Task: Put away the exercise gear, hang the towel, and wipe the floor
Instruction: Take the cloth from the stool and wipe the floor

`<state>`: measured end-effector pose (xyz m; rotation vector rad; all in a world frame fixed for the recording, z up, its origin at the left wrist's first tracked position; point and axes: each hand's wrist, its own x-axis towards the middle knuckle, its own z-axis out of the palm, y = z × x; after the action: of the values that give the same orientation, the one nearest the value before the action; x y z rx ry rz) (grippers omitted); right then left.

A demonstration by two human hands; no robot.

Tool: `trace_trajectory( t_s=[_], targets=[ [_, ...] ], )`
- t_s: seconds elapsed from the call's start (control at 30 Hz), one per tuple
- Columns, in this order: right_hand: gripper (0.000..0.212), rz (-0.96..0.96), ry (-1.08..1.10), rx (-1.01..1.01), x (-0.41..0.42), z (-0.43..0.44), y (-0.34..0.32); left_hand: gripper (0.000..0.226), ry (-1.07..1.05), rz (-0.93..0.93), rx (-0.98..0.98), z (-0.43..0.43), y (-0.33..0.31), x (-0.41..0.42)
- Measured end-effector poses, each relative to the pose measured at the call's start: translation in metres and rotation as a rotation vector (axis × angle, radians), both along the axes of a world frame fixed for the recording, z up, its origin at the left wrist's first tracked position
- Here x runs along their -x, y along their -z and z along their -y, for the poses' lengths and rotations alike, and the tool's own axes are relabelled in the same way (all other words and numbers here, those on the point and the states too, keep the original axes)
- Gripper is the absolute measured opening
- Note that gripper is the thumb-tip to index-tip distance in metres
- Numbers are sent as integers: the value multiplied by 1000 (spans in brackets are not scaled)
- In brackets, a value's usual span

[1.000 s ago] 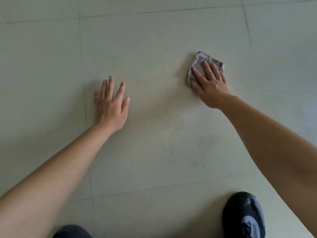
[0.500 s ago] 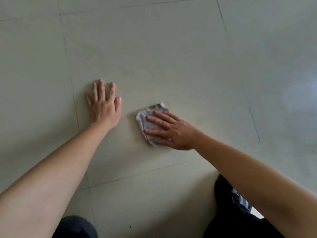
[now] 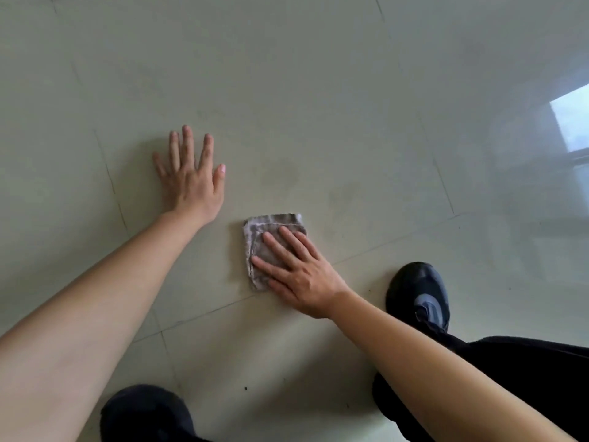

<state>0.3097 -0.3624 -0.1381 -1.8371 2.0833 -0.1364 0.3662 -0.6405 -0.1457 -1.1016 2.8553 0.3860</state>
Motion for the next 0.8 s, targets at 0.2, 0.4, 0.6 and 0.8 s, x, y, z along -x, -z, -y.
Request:
trace_trajectory(
  t_s=[0.2, 0.4, 0.6, 0.8],
  targets=[
    [53, -117, 580, -121, 110, -44, -4, 61, 80, -44, -2, -17, -2, 26],
    [56, 12, 937, -188, 33, -10, -6, 61, 92, -47, -36, -36, 1, 36],
    [51, 32, 365, -86, -5, -43, -2, 62, 95, -22, -62, -47, 9, 47],
    [60, 83, 1462, -268, 124, -70, -6, 66, 122, -23, -60, -43, 15, 43]
  ],
)
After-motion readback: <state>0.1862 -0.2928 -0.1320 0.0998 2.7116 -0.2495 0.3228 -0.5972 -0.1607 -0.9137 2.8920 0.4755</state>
